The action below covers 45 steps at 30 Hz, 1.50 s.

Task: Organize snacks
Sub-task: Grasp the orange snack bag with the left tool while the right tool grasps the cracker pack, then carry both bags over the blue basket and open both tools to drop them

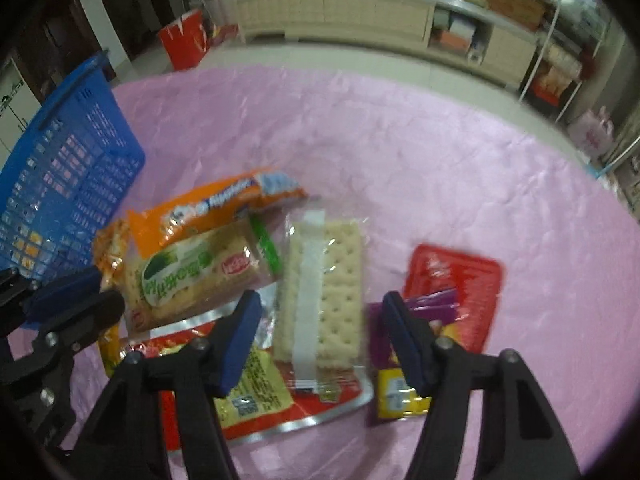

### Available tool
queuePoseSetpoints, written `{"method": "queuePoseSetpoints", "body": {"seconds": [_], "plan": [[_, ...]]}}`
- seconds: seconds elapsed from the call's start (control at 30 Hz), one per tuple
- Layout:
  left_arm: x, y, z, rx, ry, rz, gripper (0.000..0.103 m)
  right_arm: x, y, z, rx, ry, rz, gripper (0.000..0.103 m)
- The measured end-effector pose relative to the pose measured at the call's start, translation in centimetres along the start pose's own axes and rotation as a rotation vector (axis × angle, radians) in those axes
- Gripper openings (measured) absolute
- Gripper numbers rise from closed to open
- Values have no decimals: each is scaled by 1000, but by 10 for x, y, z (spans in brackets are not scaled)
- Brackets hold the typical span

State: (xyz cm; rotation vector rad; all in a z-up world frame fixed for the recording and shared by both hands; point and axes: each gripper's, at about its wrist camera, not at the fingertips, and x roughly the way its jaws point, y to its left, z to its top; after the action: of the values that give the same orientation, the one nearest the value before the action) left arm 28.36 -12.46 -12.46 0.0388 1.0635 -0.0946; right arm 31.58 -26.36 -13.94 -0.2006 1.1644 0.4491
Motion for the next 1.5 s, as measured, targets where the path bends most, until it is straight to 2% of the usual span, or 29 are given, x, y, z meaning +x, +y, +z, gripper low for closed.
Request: {"method": "queuePoseSetpoints", "body": {"seconds": [0.03, 0.1, 0.17, 0.27, 0.43, 0.87, 1.03, 1.2, 1.3, 1.5], "plan": [[1, 1, 1, -3, 1, 2, 13, 2, 2, 1, -19, -1, -18, 67], [4, 2, 2, -12, 6, -3, 14, 4, 6, 2, -43, 3, -52, 51], [4, 1, 3, -13, 6, -6, 14, 5, 8, 2, -54, 1, -53, 47], [-2, -3, 2, -2, -5, -12, 13, -2, 8, -4, -44, -10, -48, 47], [-25, -8, 1, 1, -37, -42, 13, -46, 1, -18, -2, -84, -47, 47], [-119, 4, -11, 37, -172, -82, 14, -164, 44, -37, 2, -235, -75, 47], [-148, 21, -20, 40, -223, -87, 14, -194, 67, -42, 12, -283, -69, 47], [-172, 47, -28, 43, -261, -57, 14, -217, 88, -41, 8, -323, -66, 47], [-184, 63, -32, 50, -281, -20, 14, -226, 104, -38, -5, -345, -66, 47], [-197, 101, -35, 39, -303, -2, 14, -232, 138, -28, -30, -372, -54, 47]]}}
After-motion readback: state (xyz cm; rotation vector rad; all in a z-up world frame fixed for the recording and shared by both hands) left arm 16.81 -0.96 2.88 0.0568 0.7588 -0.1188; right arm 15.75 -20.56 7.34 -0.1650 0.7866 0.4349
